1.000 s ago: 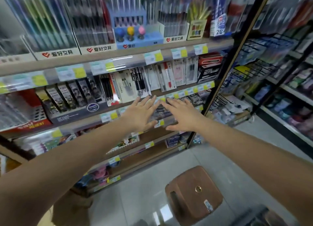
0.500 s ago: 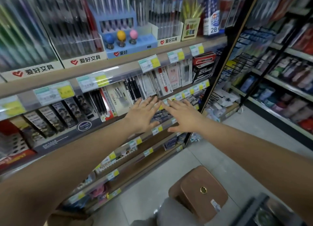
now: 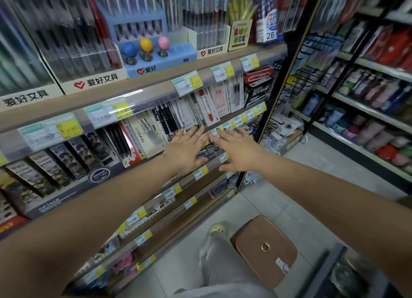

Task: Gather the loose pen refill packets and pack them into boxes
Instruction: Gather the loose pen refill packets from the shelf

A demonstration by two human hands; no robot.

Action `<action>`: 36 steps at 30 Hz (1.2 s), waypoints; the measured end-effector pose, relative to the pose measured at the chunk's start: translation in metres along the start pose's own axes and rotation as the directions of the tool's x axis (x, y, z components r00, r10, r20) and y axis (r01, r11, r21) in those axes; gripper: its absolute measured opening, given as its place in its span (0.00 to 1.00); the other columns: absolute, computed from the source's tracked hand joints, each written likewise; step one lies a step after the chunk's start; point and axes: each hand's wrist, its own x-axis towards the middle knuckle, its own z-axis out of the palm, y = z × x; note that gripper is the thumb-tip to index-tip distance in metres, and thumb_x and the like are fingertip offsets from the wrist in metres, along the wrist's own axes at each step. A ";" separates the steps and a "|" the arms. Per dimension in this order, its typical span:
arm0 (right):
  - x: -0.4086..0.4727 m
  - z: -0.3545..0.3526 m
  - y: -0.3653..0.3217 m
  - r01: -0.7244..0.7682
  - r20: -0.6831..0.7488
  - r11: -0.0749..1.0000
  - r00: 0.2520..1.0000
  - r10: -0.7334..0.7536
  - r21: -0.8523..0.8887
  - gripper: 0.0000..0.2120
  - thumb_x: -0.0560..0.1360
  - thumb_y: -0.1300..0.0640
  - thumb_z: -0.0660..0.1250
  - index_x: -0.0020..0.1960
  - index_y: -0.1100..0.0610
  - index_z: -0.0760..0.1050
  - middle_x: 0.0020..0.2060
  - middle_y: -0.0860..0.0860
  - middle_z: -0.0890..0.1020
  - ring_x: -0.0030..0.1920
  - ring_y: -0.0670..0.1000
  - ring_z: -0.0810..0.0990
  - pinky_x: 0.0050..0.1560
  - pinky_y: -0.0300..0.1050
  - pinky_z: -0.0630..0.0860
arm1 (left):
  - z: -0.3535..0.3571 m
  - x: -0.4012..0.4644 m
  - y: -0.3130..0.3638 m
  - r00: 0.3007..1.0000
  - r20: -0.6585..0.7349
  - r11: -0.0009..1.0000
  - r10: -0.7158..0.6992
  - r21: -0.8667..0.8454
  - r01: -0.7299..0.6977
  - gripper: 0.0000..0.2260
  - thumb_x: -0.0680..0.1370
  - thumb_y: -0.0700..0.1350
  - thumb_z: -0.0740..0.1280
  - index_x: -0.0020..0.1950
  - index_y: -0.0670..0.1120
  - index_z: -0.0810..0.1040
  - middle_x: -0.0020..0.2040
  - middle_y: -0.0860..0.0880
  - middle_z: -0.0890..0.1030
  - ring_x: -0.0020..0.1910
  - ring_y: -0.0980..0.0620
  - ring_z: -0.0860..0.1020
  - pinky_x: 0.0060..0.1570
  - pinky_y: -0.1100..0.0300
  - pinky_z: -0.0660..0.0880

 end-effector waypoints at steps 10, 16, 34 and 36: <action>0.008 -0.003 0.003 0.006 0.019 1.000 1.000 -0.006 -0.003 0.46 0.71 0.36 0.64 0.77 0.50 0.40 0.77 0.55 0.47 0.76 0.56 0.48 0.73 0.63 0.46 | -0.001 0.009 -0.007 1.000 0.029 1.000 0.010 -0.007 -0.010 0.34 0.80 0.62 0.50 0.77 0.48 0.38 0.77 0.46 0.38 0.76 0.47 0.40 0.74 0.48 0.38; 0.015 0.007 0.010 0.017 0.021 1.000 1.000 -0.017 -0.007 0.46 0.71 0.36 0.64 0.76 0.49 0.40 0.77 0.55 0.48 0.76 0.56 0.48 0.72 0.63 0.46 | 0.012 0.014 -0.007 0.999 0.043 1.000 0.009 0.002 -0.009 0.34 0.79 0.62 0.50 0.76 0.48 0.36 0.77 0.46 0.38 0.76 0.46 0.40 0.73 0.47 0.38; 0.035 0.075 0.070 0.183 -0.012 0.981 0.983 -0.185 -0.063 0.47 0.71 0.36 0.63 0.75 0.48 0.35 0.77 0.52 0.44 0.76 0.55 0.45 0.73 0.59 0.42 | 0.081 0.031 0.039 0.996 0.019 0.994 -0.083 0.077 0.081 0.36 0.78 0.63 0.50 0.76 0.47 0.36 0.78 0.46 0.40 0.76 0.45 0.42 0.73 0.44 0.40; 0.041 0.081 0.077 0.219 0.008 0.974 0.976 -0.219 -0.061 0.47 0.72 0.36 0.63 0.75 0.47 0.34 0.77 0.53 0.44 0.76 0.55 0.45 0.74 0.59 0.43 | 0.079 0.037 0.040 0.994 0.040 0.992 -0.102 0.079 0.099 0.36 0.79 0.63 0.50 0.76 0.47 0.36 0.78 0.46 0.40 0.76 0.45 0.41 0.73 0.45 0.39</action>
